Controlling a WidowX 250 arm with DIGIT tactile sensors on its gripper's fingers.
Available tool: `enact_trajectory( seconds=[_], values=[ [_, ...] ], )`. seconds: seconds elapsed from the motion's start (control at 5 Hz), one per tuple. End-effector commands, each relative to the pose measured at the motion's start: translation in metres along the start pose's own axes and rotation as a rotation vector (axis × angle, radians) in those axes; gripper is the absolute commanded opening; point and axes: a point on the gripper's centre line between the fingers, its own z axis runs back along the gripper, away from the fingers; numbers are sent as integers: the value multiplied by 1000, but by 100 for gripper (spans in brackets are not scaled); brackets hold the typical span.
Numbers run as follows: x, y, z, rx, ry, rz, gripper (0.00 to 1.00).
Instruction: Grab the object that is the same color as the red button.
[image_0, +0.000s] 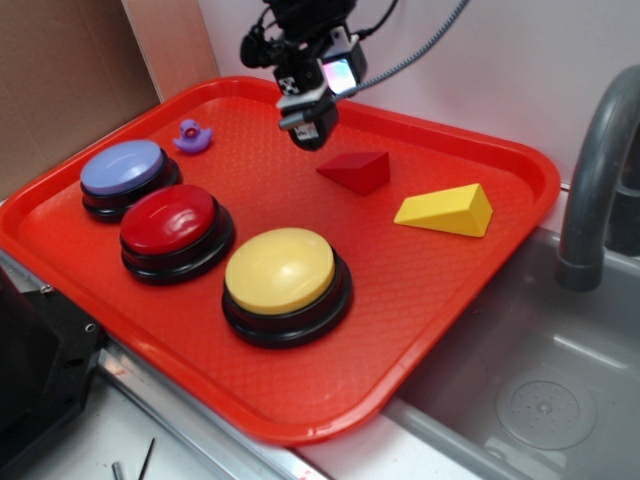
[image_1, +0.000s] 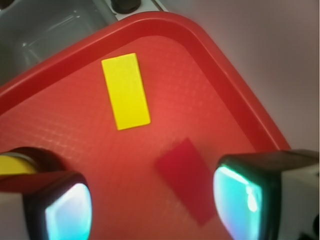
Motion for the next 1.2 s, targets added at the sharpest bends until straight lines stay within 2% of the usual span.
enact_trajectory(
  seconds=[0.0,0.2,0.8,1.0],
  values=[
    [0,18,-10,-96,-12,-133,100],
    [-5,17,-19,-136,-2,-207,100],
    [-2,14,-54,-106,46,-216,100],
    [-1,6,-57,-49,19,-251,100]
  ],
)
